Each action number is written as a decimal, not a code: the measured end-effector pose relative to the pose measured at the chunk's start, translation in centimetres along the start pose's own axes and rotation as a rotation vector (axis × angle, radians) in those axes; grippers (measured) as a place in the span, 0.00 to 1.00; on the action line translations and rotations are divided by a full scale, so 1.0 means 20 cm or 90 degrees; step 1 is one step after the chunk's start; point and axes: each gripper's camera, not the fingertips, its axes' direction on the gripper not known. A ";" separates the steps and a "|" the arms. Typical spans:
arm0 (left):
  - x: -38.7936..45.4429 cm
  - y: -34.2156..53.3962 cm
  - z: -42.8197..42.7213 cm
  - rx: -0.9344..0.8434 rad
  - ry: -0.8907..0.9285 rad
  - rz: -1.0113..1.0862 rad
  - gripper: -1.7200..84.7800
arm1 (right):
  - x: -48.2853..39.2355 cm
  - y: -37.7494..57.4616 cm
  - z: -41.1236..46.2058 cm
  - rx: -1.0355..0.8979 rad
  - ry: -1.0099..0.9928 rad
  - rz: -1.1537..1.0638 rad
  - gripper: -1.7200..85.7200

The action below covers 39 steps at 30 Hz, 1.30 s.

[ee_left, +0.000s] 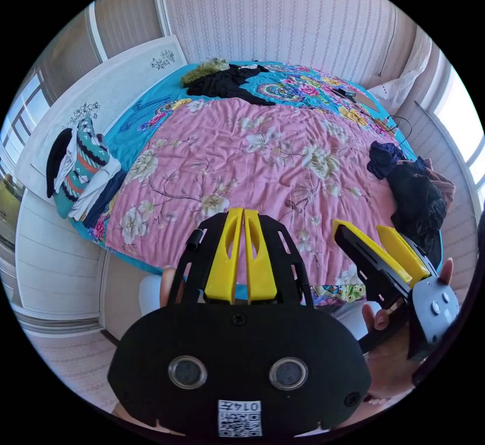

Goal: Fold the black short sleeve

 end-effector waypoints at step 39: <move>0.02 0.03 -0.02 0.000 -0.008 -0.002 0.01 | 0.00 0.02 -0.10 -0.005 0.002 0.003 0.22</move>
